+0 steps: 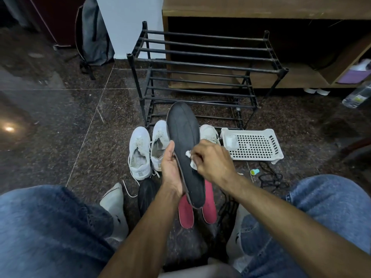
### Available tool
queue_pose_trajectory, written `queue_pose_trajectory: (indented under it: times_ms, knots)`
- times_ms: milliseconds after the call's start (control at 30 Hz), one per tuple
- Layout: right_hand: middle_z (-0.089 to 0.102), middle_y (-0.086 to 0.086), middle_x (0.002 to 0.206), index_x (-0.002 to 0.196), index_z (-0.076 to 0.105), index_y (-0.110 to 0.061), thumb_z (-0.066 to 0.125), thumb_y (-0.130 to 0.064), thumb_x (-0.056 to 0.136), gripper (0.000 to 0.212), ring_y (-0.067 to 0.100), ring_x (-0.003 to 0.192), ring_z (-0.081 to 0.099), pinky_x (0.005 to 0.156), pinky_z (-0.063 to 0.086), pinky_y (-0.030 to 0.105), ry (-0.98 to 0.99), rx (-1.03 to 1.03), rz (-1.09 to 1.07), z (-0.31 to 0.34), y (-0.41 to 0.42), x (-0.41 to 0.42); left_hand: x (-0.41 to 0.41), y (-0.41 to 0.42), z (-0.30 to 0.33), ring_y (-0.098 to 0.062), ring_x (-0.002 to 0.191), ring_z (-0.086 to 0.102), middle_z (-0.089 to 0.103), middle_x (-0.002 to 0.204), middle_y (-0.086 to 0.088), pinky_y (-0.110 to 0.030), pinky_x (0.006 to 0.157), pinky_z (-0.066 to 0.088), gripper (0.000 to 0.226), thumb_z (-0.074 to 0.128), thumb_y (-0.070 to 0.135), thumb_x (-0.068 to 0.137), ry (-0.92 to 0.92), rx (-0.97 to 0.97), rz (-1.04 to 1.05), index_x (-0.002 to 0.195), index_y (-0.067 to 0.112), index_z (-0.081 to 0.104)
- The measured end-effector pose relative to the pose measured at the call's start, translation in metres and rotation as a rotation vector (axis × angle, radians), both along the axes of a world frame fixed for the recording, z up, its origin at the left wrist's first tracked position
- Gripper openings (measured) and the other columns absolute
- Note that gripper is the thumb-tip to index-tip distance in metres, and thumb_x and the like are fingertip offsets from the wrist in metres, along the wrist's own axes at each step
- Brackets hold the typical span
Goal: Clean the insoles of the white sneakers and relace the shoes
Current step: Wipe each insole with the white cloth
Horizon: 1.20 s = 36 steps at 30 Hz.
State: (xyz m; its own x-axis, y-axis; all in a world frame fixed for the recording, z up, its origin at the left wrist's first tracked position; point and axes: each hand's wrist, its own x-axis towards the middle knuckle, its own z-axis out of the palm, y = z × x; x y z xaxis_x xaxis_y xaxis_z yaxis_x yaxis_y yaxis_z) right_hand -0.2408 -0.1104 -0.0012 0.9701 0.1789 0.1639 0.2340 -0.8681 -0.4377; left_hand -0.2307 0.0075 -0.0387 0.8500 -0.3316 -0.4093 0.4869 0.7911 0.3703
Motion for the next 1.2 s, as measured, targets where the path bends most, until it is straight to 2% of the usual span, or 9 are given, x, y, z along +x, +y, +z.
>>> queue_pose_trajectory:
  times_ms: [200, 367, 533, 633, 767, 833, 900, 967, 1200]
  knots:
    - [0.065, -0.006, 0.083, 0.084, 0.070, -0.016, 0.065, -0.015, 0.083, 0.005, 0.015, 0.072, 0.062, 0.067, 0.053, 0.036, 0.100, 0.186, 0.349, -0.011, 0.005, -0.050, 0.004, 0.013, -0.008, -0.032, 0.115, 0.060, 0.057, 0.127, -0.018, -0.057, 0.098, 0.046, 0.072, 0.044, 0.054, 0.090, 0.010, -0.130, 0.034, 0.137, 0.000, 0.049]
    - [0.064, 0.003, 0.088, 0.083, 0.069, -0.014, 0.060, -0.014, 0.084, 0.010, 0.031, 0.078, 0.063, 0.067, 0.052, 0.042, -0.017, 0.097, 0.027, -0.009, 0.003, -0.011, 0.007, -0.001, -0.003, -0.033, 0.107, 0.061, 0.062, 0.117, -0.022, -0.044, 0.105, 0.042, 0.066, 0.044, 0.051, 0.089, -0.018, -0.077, 0.059, 0.124, -0.003, 0.058]
    - [0.071, -0.002, 0.081, 0.080, 0.074, -0.015, 0.063, -0.008, 0.081, 0.012, 0.014, 0.073, 0.065, 0.068, 0.053, 0.030, 0.307, 0.180, 0.122, -0.007, 0.018, -0.028, 0.014, 0.014, -0.018, -0.032, 0.099, 0.064, 0.067, 0.109, -0.019, -0.050, 0.099, 0.047, 0.064, 0.044, 0.051, 0.091, 0.089, 0.060, 0.155, 0.122, -0.002, 0.060]
    - [0.071, -0.007, 0.071, 0.085, 0.075, -0.012, 0.066, -0.005, 0.083, 0.012, -0.001, 0.056, 0.062, 0.059, 0.053, 0.019, 0.709, 0.093, 0.297, -0.021, 0.004, -0.028, 0.008, 0.032, -0.048, -0.033, 0.092, 0.066, 0.065, 0.116, -0.023, -0.045, 0.091, 0.050, 0.067, 0.053, 0.050, 0.086, 0.220, 0.250, 0.142, 0.125, -0.004, 0.059]
    - [0.070, 0.017, 0.079, 0.088, 0.072, 0.001, 0.063, 0.005, 0.086, 0.010, 0.015, 0.050, 0.059, 0.045, 0.052, 0.026, 0.923, 0.214, 0.001, -0.057, -0.025, -0.002, -0.014, 0.040, -0.106, -0.036, 0.092, 0.068, 0.071, 0.103, -0.022, -0.048, 0.089, 0.054, 0.030, 0.056, 0.025, 0.091, 0.360, 0.755, -0.116, 0.107, 0.002, 0.067]
    - [0.069, 0.024, 0.080, 0.079, 0.072, -0.001, 0.058, 0.010, 0.085, 0.018, 0.025, 0.052, 0.059, 0.046, 0.053, 0.032, 0.930, 0.203, -0.099, -0.078, -0.032, 0.006, -0.027, 0.042, -0.134, -0.036, 0.080, 0.066, 0.069, 0.092, -0.021, -0.038, 0.073, 0.059, 0.017, 0.052, 0.008, 0.093, 0.389, 0.934, -0.204, 0.096, 0.001, 0.067]
    - [0.069, 0.019, 0.072, 0.070, 0.071, -0.008, 0.057, 0.009, 0.084, 0.026, 0.026, 0.052, 0.061, 0.052, 0.056, 0.036, 0.964, 0.101, -0.097, -0.101, -0.036, 0.010, -0.038, 0.045, -0.154, -0.028, 0.062, 0.055, 0.059, 0.074, -0.016, -0.030, 0.055, 0.047, 0.022, 0.050, -0.002, 0.093, 0.437, 1.008, -0.241, 0.076, 0.006, 0.062]
    - [0.071, 0.009, 0.067, 0.070, 0.072, -0.012, 0.061, 0.004, 0.083, 0.023, 0.026, 0.056, 0.067, 0.059, 0.060, 0.039, 0.989, -0.027, -0.047, -0.122, -0.034, 0.009, -0.045, 0.048, -0.171, -0.024, 0.058, 0.049, 0.055, 0.071, -0.014, -0.030, 0.054, 0.040, 0.026, 0.050, -0.003, 0.092, 0.507, 1.042, -0.233, 0.069, 0.007, 0.056]
    - [0.074, 0.000, 0.080, 0.078, 0.074, -0.020, 0.054, -0.019, 0.070, 0.021, 0.021, 0.076, 0.069, 0.076, 0.057, 0.033, 0.989, -0.217, 0.057, -0.172, -0.015, 0.007, -0.035, 0.059, -0.200, -0.021, 0.060, 0.052, 0.057, 0.070, -0.008, -0.030, 0.062, 0.045, 0.017, 0.049, -0.002, 0.092, 0.571, 1.084, -0.165, 0.097, 0.005, 0.064]
